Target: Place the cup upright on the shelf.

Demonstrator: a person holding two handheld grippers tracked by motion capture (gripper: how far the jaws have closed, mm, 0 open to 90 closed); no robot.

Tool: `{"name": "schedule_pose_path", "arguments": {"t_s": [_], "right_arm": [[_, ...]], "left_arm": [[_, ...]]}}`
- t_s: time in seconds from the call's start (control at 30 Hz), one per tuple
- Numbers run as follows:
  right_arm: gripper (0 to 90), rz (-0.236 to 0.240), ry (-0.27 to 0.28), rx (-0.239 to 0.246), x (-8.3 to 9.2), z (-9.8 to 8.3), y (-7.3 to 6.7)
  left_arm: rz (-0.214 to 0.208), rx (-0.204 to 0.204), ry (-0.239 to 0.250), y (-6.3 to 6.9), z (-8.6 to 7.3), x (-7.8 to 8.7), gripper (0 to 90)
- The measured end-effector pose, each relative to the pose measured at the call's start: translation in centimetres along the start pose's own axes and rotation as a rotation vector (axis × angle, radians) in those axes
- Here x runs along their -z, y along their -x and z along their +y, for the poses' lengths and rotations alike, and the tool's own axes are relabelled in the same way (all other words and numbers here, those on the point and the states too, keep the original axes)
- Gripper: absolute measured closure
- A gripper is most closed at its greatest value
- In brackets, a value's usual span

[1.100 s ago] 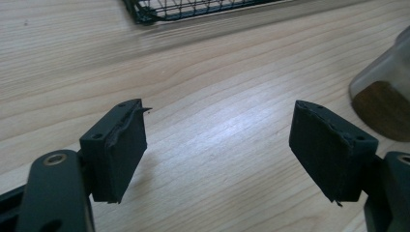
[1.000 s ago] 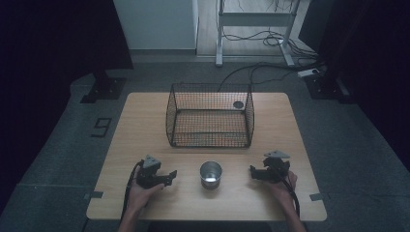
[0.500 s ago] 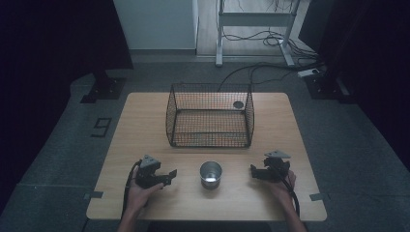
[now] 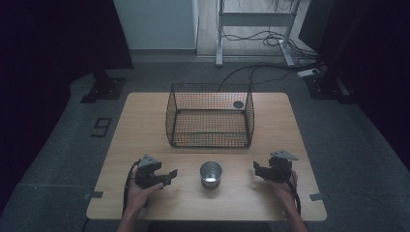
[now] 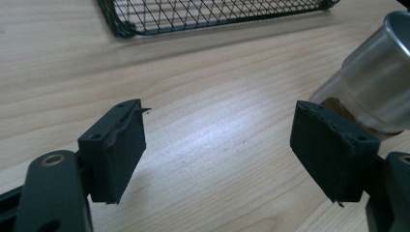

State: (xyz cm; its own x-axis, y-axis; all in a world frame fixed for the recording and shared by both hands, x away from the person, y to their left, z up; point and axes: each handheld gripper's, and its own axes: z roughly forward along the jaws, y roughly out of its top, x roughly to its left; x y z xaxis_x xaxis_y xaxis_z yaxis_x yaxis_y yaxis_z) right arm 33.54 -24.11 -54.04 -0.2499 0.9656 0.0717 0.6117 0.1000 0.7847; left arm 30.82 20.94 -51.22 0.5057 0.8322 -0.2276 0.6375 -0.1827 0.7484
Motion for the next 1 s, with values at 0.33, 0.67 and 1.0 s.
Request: {"name": "schedule_pose_path", "arguments": {"t_s": [0.33, 0.67, 1.0], "right_arm": [[9.9, 0.030, 0.062, -0.025, 1.8, 0.5, 0.1], [10.5, 0.091, 0.113, -0.011, 3.9, 0.9, -0.4], [11.4, 0.133, 0.151, 0.020, 5.5, 1.4, -1.1]], "left_arm": [[0.008, 0.003, -0.006, -0.2, -0.1, -0.1, 20.6], [0.014, 0.008, -0.002, -0.3, 0.0, 0.0, 20.6], [0.012, 0.002, -0.009, -0.3, -0.1, -0.2, 20.6]]}}
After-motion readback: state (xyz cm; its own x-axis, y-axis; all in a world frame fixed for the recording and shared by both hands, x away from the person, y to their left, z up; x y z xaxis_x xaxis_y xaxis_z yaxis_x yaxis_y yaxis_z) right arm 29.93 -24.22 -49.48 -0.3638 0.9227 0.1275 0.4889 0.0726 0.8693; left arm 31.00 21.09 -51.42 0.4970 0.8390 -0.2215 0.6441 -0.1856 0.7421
